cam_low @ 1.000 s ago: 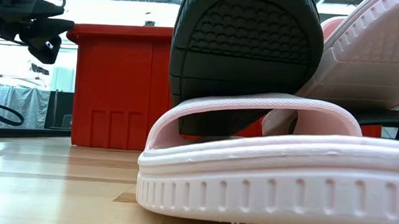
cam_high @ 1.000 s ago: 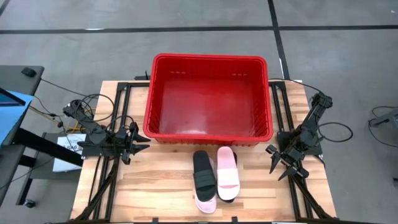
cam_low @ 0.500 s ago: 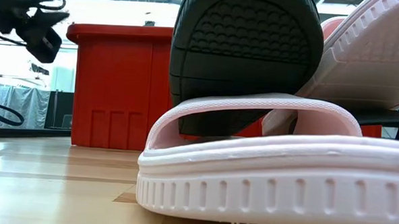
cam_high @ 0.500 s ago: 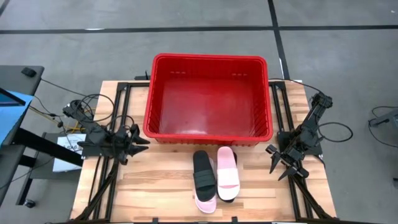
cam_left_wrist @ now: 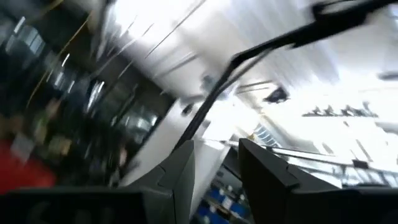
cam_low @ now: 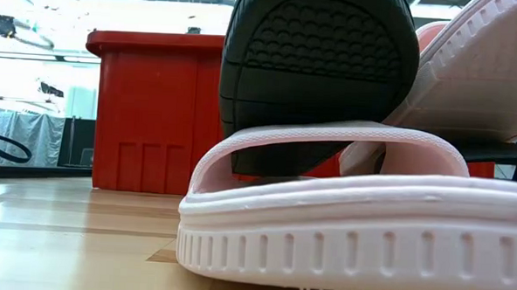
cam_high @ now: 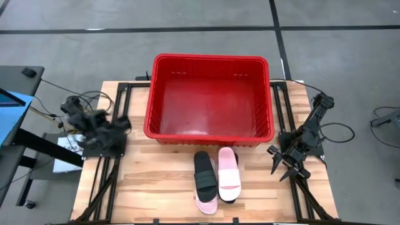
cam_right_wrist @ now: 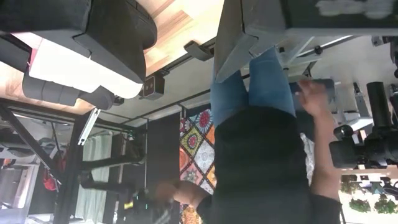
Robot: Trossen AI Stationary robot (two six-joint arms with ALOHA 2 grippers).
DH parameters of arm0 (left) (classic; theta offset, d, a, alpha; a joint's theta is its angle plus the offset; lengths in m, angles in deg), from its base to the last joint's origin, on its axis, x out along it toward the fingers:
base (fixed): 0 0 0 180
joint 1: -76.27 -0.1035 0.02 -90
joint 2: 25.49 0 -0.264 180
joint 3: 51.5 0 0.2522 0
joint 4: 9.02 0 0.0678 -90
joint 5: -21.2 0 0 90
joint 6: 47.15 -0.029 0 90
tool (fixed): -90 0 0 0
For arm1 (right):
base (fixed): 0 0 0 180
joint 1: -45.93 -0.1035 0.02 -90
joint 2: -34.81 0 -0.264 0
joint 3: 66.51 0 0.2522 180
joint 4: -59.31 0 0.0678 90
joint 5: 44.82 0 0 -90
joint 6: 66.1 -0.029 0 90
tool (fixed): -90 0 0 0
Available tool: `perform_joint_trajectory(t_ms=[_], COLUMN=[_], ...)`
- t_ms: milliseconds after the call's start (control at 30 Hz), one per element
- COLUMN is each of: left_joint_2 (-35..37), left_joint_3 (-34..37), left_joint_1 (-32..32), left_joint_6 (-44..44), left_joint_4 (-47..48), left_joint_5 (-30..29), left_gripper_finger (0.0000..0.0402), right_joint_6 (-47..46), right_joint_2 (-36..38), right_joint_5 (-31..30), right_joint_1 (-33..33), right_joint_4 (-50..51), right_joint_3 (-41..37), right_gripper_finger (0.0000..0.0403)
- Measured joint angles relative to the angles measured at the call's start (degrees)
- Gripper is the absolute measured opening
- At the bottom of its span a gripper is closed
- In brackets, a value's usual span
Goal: Pick and place slides into bin
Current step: Put the left black slide into the red container
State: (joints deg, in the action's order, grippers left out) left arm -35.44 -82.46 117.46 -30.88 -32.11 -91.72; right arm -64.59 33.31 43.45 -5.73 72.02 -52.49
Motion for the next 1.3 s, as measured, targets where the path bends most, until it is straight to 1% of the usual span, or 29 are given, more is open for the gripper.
perform_joint_trajectory(t_ms=[67, 100, 133, 200, 267, 333, 367, 433, 500, 600, 733, 1000, 1100, 1167, 1300], left_joint_2=[-4.84, -7.33, -9.73, -14.36, -18.57, -23.11, -25.57, -30.08, -34.43, -40.17, -46.27, -55.86, -59.34, -61.55, -65.94], left_joint_3=[-5.81, -8.82, -11.78, -18.61, -25.49, -31.8, -34.46, -38.99, -42.35, -45.7, -47.6, -47.9, -47.9, -47.9, -47.92], left_joint_1=[-0.01, -0.01, -0.01, -0.01, -0.01, -0.01, -0.02, -0.07, -0.05, -0.04, -0.05, -0.05, -0.05, -0.19, -0.97], left_joint_6=[-6.67, -9.26, -11.51, -15.33, -17.06, -17.05, -16.45, -15.78, -15.91, -16.14, -16.66, -16.08, -15.29, -15.38, -16.17], left_joint_4=[-0.37, 1.14, 3.52, 13.76, 27.58, 40.36, 45.27, 52.83, 56.77, 59.2, 60.16, 58.32, 55.87, 52.85, 47.89], left_joint_5=[3.19, 4.43, 5.07, 4.78, 2.63, -1.42, -3.44, -6.2, -6.36, -5.04, -4.61, -12.5, -15.21, -16.45, -16.66], left_gripper_finger=[0.0114, 0.0114, 0.0114, 0.0114, 0.0114, 0.0114, 0.0114, 0.0114, 0.0114, 0.0114, 0.0114, 0.0114, 0.0114, 0.0114, 0.0114], right_joint_6=[-0.01, -0.01, -0.01, 0.0, -0.01, -0.01, 0.0, 0.01, -0.01, -0.01, -0.01, -0.01, 0.01, -0.01, 0.01], right_joint_2=[0.0, 0.0, 0.01, 0.0, 0.0, 0.0, 0.0, 0.0, 0.01, 0.0, 0.02, 0.02, 0.0, 0.0, 0.0], right_joint_5=[-0.01, -0.01, 0.0, 0.0, -0.01, -0.01, 0.0, -0.01, -0.01, -0.01, 0.01, -0.01, -0.01, -0.01, 0.01], right_joint_1=[0.02, 0.02, 0.0, 0.0, 0.01, 0.02, 0.01, 0.02, 0.01, 0.02, 0.02, 0.02, 0.02, 0.01, 0.02], right_joint_4=[-0.01, 0.01, -0.01, -0.01, -0.01, -0.01, -0.01, -0.01, 0.0, -0.01, -0.01, -0.01, -0.01, -0.01, -0.01], right_joint_3=[0.01, -0.01, -0.01, 0.0, 0.01, 0.01, 0.01, 0.01, 0.01, -0.01, -0.01, 0.01, -0.01, -0.01, -0.01], right_gripper_finger=[0.0184, 0.0184, 0.0184, 0.0184, 0.0184, 0.0184, 0.0184, 0.0184, 0.0184, 0.0184, 0.0184, 0.0184, 0.0184, 0.0184, 0.0184])
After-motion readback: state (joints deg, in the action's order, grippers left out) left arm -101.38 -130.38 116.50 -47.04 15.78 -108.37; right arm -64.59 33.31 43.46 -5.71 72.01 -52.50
